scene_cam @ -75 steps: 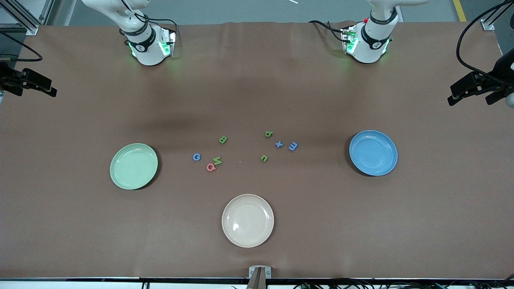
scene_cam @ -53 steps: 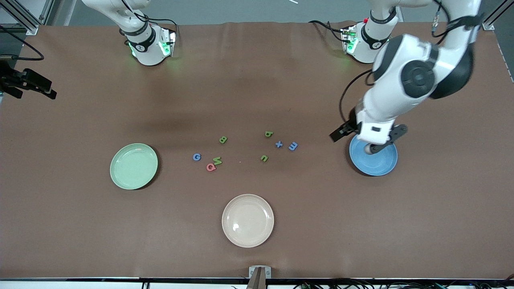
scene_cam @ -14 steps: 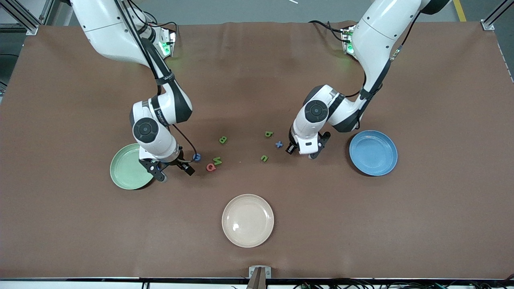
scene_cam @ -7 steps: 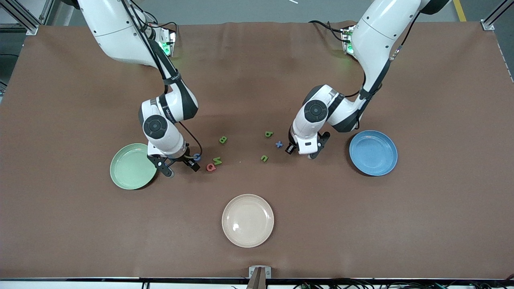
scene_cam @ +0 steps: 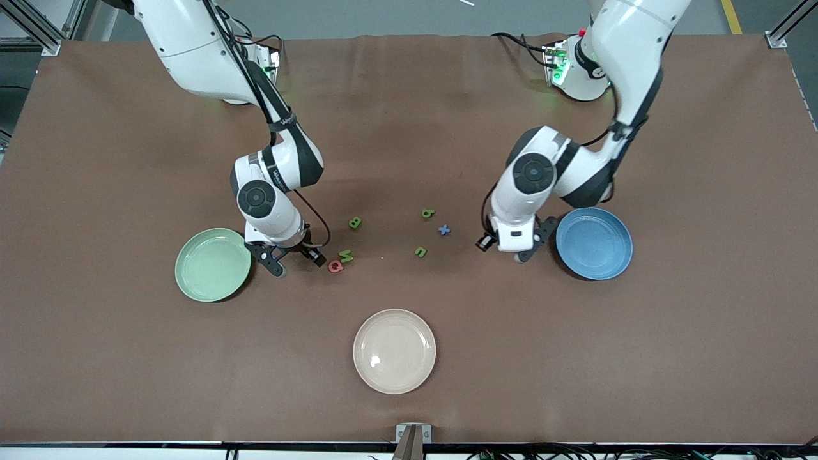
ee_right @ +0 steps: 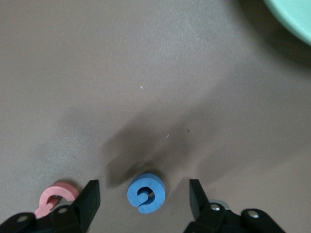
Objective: Sort upper and lower case letters into plates
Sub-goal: 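Place the m in the blue plate and the G in the green plate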
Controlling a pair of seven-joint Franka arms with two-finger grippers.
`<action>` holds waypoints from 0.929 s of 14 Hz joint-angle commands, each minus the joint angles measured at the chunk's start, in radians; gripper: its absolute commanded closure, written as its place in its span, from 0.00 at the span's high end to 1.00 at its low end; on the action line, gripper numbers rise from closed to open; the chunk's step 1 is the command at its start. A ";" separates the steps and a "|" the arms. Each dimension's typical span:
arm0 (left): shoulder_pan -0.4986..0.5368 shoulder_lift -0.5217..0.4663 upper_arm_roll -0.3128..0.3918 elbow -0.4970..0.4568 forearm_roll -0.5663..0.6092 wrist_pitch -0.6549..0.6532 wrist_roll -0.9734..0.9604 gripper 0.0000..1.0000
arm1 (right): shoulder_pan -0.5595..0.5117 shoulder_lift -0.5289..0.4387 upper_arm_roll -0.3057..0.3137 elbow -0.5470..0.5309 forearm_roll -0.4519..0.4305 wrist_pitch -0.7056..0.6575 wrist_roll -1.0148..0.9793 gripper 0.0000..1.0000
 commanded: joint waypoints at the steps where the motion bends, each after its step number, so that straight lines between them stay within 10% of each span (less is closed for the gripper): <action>1: 0.102 -0.106 -0.010 -0.085 0.013 -0.050 0.266 0.20 | 0.016 0.008 -0.009 -0.010 0.017 0.018 0.009 0.72; 5: 0.244 -0.143 -0.010 -0.157 0.014 -0.042 0.579 0.20 | 0.015 0.008 -0.009 -0.010 0.017 0.016 0.009 0.53; 9: 0.351 -0.143 -0.010 -0.251 0.059 0.047 0.740 0.20 | 0.004 0.000 -0.011 -0.008 0.017 0.001 -0.005 0.03; 13: 0.394 -0.120 -0.010 -0.335 0.065 0.145 0.780 0.20 | -0.082 -0.088 -0.015 -0.001 0.016 -0.121 -0.135 0.00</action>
